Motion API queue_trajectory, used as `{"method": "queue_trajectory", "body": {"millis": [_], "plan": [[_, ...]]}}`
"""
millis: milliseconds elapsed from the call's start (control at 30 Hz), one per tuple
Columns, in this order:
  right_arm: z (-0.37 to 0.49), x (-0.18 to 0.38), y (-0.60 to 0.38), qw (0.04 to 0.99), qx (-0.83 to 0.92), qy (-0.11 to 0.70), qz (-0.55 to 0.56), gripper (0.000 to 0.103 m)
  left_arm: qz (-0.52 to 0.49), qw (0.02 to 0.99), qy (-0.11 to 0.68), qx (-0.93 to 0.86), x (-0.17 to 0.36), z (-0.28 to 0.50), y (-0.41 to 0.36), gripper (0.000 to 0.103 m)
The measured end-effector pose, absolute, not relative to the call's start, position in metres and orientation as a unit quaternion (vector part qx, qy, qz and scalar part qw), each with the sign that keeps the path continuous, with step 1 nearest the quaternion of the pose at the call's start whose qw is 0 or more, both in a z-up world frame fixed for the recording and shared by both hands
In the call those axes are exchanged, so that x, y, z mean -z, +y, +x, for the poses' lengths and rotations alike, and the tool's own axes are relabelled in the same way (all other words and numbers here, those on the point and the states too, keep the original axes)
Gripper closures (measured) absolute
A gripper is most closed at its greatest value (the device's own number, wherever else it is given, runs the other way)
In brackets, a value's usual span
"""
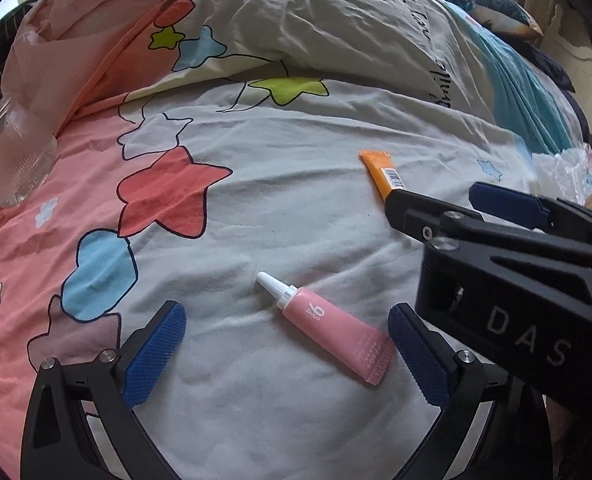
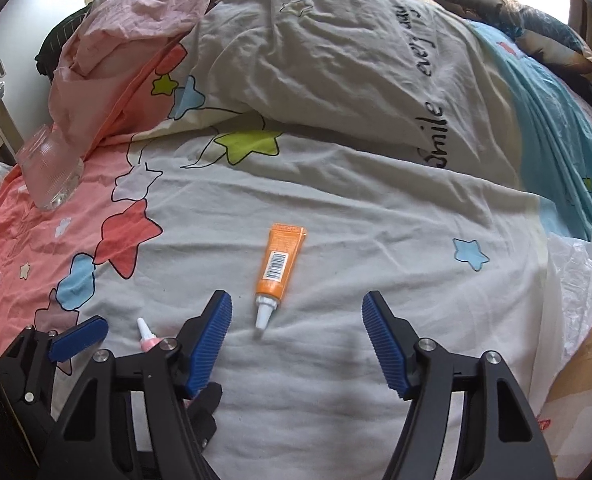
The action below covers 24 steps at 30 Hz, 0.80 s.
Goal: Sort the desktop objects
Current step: 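Grasp the pink tube with the left tool while the right tool grasps the orange tube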
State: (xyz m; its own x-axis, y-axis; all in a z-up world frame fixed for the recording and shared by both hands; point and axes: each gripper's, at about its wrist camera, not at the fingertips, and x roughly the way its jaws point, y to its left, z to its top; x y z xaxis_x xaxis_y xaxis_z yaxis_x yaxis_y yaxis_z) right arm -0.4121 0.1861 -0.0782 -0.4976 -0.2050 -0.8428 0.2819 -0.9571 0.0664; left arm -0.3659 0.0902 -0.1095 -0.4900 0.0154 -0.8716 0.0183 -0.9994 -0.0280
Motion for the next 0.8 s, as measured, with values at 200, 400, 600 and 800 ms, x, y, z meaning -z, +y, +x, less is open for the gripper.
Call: {"method": "queue_trajectory", "body": {"millis": [200,400,600,800], "plan": [[-0.421,0.091,0.178,0.143,0.856,0.049,0.494,0.054,0.490,-0.014,0.004,0.872,0.102,-0.367,0.082,0.046],[-0.425,0.092,0.171,0.139,0.855,0.062,0.497,0.074,0.508,-0.052,-0.021,0.859,0.097,-0.362,0.080,0.085],[-0.424,0.090,0.169,0.152,0.847,0.056,0.507,0.088,0.524,-0.077,-0.027,0.848,0.094,-0.338,0.062,0.086],[-0.404,0.079,0.166,0.163,0.847,0.054,0.503,0.088,0.524,-0.085,-0.058,0.845,0.092,-0.314,0.061,0.086]]}}
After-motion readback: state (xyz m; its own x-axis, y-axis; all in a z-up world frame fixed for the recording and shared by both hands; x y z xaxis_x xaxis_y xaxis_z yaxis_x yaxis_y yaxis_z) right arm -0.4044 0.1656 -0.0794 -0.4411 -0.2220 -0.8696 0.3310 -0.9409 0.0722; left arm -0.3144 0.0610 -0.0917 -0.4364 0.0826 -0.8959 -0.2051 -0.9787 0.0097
